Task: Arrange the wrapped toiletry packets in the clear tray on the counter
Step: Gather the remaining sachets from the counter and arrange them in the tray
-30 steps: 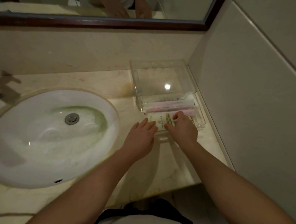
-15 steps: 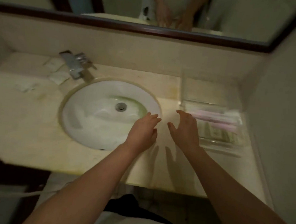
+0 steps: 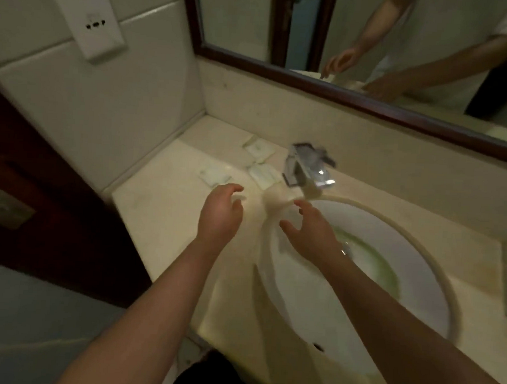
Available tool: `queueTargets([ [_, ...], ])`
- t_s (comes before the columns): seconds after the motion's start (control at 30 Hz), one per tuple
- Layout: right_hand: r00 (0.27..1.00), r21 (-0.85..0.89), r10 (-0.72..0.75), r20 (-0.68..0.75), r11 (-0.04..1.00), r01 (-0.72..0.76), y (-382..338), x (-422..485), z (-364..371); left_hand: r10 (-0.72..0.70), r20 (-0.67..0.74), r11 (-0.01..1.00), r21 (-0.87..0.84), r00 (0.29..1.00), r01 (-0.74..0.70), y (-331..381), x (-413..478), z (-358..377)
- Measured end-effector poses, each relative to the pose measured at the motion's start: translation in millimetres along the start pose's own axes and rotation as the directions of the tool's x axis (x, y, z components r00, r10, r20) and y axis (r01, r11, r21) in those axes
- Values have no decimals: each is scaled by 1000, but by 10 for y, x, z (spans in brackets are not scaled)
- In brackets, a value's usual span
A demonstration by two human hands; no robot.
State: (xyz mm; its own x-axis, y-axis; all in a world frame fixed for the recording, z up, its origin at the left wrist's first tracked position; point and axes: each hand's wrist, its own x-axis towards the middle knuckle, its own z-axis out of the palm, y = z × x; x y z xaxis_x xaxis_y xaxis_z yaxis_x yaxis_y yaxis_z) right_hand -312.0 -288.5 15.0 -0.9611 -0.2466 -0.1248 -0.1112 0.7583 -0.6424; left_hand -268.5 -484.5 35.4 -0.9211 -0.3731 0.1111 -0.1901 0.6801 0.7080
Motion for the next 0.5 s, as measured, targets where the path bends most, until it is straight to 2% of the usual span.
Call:
queueTargets([
  [0.13,996,-16,91,6,996,-91,-487,764,340,-115,53,992,55,992,112,-570,787,-224],
  [0.3,988,-76,147,-48,986,-150,-744,1448,543,-251,166,966,105,954,236,-907,1433,-130],
  [0.43,978,-248,205,-31,946,-207,-749,1715,722,-272,217,903,394,938,171,-1030,1649,30],
  [0.5,970,-304,234,-60,922,-241,-748,1741,771,-315,250,885,425,916,189,-1054,1700,51],
])
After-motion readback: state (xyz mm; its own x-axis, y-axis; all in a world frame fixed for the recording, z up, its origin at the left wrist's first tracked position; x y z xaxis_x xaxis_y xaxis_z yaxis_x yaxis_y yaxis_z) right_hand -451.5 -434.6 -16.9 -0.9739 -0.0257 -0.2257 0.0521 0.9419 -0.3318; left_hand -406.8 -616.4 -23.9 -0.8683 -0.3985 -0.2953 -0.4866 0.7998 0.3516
